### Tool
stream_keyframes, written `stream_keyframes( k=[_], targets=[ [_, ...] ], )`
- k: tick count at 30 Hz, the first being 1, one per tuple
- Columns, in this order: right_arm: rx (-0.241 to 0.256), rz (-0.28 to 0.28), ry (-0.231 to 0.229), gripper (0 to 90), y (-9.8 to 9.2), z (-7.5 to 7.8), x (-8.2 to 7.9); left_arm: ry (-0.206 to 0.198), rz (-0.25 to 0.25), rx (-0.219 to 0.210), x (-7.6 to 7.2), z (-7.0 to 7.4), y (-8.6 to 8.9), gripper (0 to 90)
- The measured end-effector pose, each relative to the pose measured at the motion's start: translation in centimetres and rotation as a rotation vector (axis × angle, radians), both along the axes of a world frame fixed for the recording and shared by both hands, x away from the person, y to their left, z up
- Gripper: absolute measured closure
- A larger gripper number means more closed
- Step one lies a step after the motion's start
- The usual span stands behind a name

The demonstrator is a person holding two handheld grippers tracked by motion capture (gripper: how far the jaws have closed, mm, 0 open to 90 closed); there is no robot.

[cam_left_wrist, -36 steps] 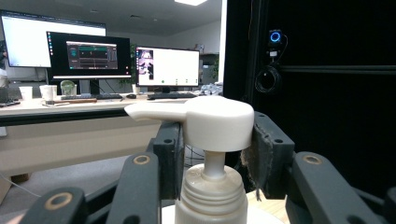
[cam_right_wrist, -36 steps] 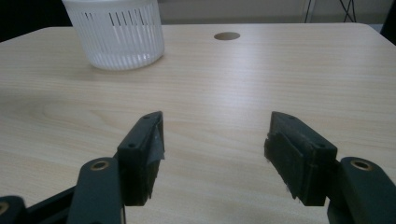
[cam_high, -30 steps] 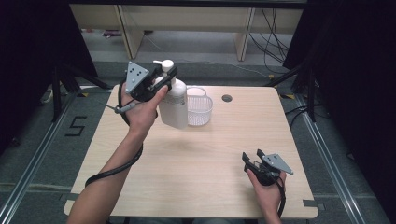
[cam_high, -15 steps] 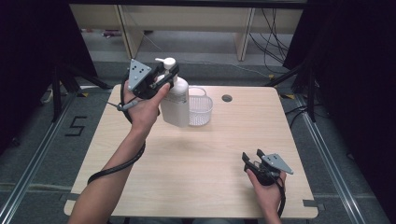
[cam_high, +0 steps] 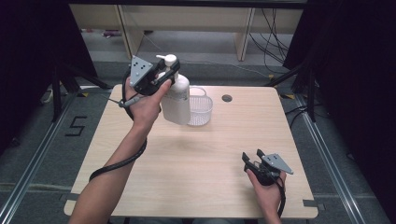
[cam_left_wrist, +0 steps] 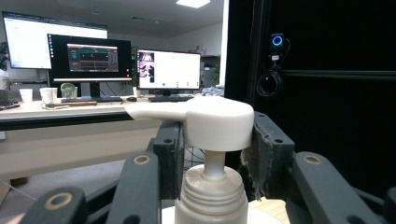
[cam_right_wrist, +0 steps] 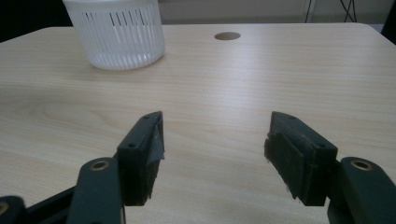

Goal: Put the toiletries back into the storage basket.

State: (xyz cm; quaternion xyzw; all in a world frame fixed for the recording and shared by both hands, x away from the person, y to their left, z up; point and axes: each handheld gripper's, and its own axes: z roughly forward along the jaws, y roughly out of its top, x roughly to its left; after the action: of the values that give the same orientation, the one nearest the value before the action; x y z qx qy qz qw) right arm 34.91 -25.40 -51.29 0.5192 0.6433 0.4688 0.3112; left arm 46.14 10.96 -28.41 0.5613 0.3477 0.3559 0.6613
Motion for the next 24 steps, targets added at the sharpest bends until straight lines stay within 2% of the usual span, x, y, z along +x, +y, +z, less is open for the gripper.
stream_keyframes(
  k=[3,5,6,7,9,12,15,17,19,24],
  targets=[
    [0.000,0.000,-0.001,37.4,0.0,0.0,0.0,0.000,0.001,0.002,0.2,0.0,-0.1,59.2],
    [0.012,0.005,-0.019,37.4,0.0,-0.1,0.1,-0.001,0.000,0.001,0.4,0.1,-0.1,59.2],
    [0.058,-0.009,0.000,37.4,0.4,-0.1,0.0,0.001,0.002,0.002,0.4,0.1,-0.2,59.2],
    [0.058,-0.009,0.000,37.4,0.4,-0.1,0.0,0.001,0.001,0.000,0.5,0.1,-0.2,59.2],
    [0.002,0.000,-0.001,37.4,0.0,0.0,0.0,0.000,0.001,0.003,0.6,0.2,-0.2,59.2],
    [0.017,0.004,-0.019,37.4,0.0,-0.1,0.1,-0.003,-0.002,0.002,0.8,0.2,-0.3,59.2],
    [0.005,0.013,-0.024,37.5,-0.1,-0.1,0.2,-0.002,-0.002,0.000,0.9,0.3,-0.4,59.2],
    [0.016,0.007,-0.019,37.5,0.0,-0.1,0.1,-0.002,-0.003,0.000,1.0,0.3,-0.5,59.2],
    [0.004,0.005,-0.002,37.5,-0.1,0.0,0.0,-0.002,-0.002,0.002,1.2,0.4,-0.6,59.2],
    [0.003,0.003,-0.002,37.4,-0.1,0.0,0.0,0.000,0.000,0.006,1.4,0.5,-0.8,59.2]
  ],
)
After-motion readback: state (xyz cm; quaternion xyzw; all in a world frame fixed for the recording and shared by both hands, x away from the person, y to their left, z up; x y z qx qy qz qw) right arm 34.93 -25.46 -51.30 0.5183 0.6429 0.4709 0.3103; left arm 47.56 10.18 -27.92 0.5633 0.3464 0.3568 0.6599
